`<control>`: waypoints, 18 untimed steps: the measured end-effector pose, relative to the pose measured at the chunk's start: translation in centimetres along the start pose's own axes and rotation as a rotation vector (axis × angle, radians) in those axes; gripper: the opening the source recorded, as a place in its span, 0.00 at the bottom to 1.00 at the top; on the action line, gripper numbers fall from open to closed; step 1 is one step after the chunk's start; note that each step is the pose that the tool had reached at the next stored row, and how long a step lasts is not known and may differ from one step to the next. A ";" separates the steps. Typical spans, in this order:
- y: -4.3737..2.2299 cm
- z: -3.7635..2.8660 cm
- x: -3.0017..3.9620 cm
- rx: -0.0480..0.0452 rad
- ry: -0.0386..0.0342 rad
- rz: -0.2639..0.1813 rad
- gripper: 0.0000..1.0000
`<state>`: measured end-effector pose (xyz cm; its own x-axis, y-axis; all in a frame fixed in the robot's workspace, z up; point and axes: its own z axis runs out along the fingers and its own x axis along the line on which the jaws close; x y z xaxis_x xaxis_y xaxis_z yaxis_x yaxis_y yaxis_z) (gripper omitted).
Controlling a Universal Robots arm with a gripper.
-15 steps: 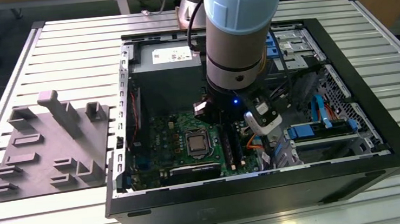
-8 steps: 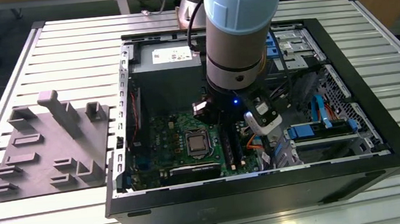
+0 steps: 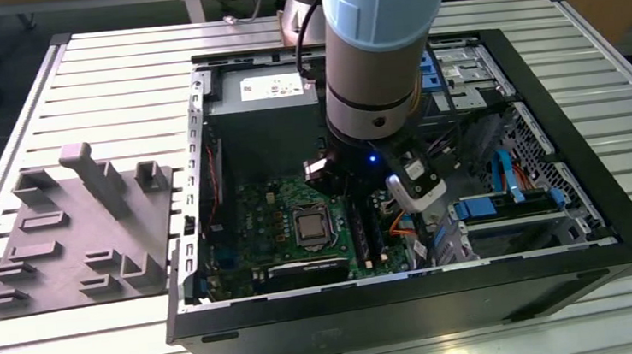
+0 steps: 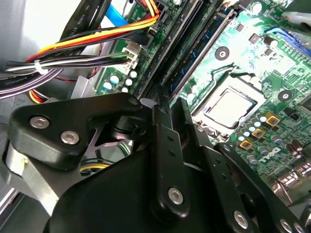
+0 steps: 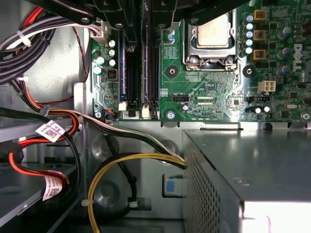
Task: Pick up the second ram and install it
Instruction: 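Insert the second ram into the second slot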
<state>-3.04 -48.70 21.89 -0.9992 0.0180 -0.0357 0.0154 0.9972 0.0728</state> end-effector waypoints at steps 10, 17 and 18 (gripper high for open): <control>0.11 -1.53 -0.05 0.0000 0.0000 0.000 0.25; 0.13 -1.79 -0.07 0.0006 0.0000 0.000 0.25; 0.13 -1.79 -0.06 0.0006 0.0000 0.000 0.25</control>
<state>-3.04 -48.70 23.68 -0.9992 0.0180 -0.0357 0.0154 0.9973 0.0722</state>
